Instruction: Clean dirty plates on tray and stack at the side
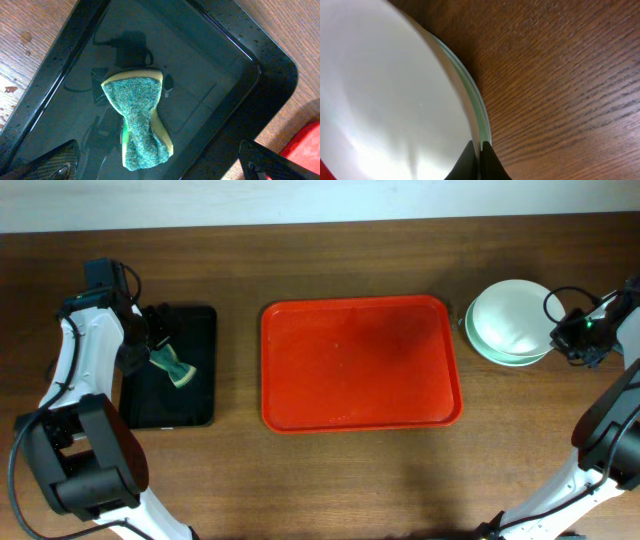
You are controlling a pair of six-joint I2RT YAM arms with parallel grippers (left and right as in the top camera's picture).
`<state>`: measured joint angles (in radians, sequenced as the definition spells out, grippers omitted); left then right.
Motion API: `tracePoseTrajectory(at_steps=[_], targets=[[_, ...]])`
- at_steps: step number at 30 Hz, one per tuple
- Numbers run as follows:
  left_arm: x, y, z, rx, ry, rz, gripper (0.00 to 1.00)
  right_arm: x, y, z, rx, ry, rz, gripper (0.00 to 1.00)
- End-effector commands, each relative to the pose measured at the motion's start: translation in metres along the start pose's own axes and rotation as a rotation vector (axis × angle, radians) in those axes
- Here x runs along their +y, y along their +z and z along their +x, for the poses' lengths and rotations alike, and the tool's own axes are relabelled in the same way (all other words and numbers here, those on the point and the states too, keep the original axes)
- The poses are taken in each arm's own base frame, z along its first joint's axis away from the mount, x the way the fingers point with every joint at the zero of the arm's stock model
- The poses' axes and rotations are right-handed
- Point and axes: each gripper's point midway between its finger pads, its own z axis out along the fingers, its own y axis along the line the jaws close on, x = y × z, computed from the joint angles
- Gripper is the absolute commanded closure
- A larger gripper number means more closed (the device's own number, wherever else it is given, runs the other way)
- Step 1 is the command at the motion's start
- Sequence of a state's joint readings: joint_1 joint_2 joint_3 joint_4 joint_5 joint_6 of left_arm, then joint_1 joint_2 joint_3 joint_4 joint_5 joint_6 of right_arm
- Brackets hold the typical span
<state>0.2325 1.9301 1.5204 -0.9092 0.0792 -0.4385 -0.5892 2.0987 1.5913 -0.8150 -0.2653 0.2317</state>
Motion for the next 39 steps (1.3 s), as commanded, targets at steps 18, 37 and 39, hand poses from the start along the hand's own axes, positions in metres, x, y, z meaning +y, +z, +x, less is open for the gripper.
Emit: tracePoseTrajectory(at_steps=[18, 37, 39], targets=[[-0.001, -0.007, -0.004, -0.014, -0.004, 0.016, 0.01, 0.041, -0.114, 0.017, -0.06, -0.073, -0.058, 0.3], [-0.001, -0.007, -0.004, -0.014, -0.004, 0.016, 0.01, 0.118, -0.282, 0.245, -0.227, -0.583, -0.272, 0.01], [-0.001, -0.007, -0.004, -0.014, -0.004, 0.016, 0.01, 0.114, -0.295, 0.253, -0.274, -0.592, -0.291, 0.01]])
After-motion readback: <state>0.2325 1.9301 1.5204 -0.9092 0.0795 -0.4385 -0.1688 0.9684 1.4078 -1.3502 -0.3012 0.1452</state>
